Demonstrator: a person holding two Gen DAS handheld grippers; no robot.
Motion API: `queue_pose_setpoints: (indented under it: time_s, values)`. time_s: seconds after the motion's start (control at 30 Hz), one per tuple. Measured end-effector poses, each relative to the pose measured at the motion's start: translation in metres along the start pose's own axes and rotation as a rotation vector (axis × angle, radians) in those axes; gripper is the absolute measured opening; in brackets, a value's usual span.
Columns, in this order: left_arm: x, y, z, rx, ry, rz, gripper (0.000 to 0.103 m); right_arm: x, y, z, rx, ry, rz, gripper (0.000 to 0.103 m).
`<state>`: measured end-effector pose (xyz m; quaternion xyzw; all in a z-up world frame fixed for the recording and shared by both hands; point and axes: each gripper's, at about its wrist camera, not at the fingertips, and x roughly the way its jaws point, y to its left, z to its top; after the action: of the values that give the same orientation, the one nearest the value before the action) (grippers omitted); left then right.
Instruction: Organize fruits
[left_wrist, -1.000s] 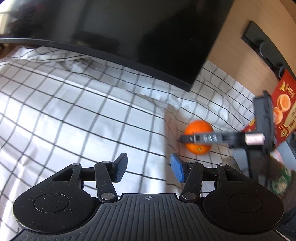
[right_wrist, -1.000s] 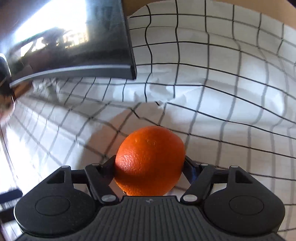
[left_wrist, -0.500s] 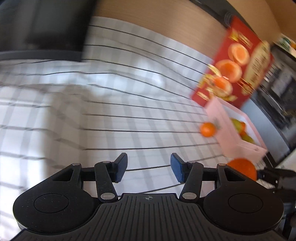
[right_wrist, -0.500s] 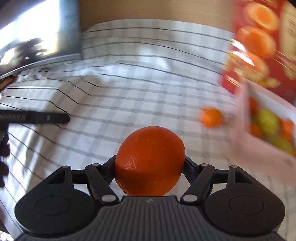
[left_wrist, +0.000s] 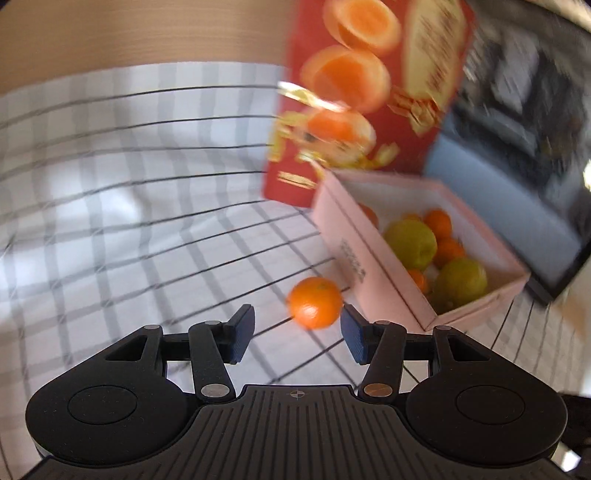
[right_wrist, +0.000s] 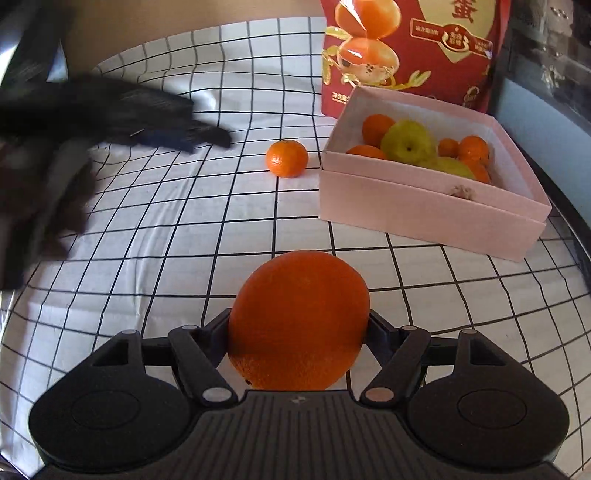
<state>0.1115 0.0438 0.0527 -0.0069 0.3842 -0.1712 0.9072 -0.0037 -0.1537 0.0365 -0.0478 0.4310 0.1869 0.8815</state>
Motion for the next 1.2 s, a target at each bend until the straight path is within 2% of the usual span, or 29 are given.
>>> queue_pose_setpoints:
  time_s: [0.1, 0.13, 0.33, 0.4, 0.53, 0.67, 0.7, 0.9, 1.03, 1.2]
  values:
    - [0.028, -0.009, 0.005, 0.062, 0.072, 0.055, 0.057, 0.004, 0.003, -0.007, -0.047, 0.026, -0.004, 0.077]
    - [0.032, -0.009, 0.005, 0.062, 0.078, 0.061, 0.062, 0.004, 0.002, -0.011, -0.057, 0.023, -0.002, 0.079]
    - [0.047, -0.02, 0.013, 0.079, 0.075, 0.048, 0.062, 0.0, -0.006, -0.021, -0.038, 0.002, 0.001, 0.089]
    - [0.052, -0.025, 0.015, 0.09, 0.079, 0.057, 0.057, -0.001, -0.006, -0.022, -0.036, -0.002, -0.001, 0.091]
    - [0.06, -0.027, 0.016, 0.092, 0.084, 0.07, 0.055, -0.002, -0.007, -0.024, -0.031, -0.012, -0.004, 0.097]
    - [0.062, -0.023, 0.016, 0.066, 0.072, 0.05, 0.052, -0.004, -0.007, -0.026, -0.032, -0.023, -0.003, 0.1]
    - [0.06, -0.022, 0.016, 0.061, 0.069, 0.046, 0.048, -0.004, -0.007, -0.026, -0.033, -0.025, -0.002, 0.101]
    - [0.034, -0.017, 0.0, 0.021, 0.056, 0.041, 0.048, -0.003, -0.008, -0.027, -0.045, -0.042, 0.009, 0.103]
    - [0.001, -0.007, -0.023, -0.082, 0.077, 0.027, 0.047, 0.001, -0.009, -0.024, -0.053, -0.042, 0.016, 0.103]
    - [-0.038, -0.004, -0.06, -0.151, 0.073, 0.03, 0.047, 0.003, -0.011, -0.024, -0.07, -0.04, 0.031, 0.103]
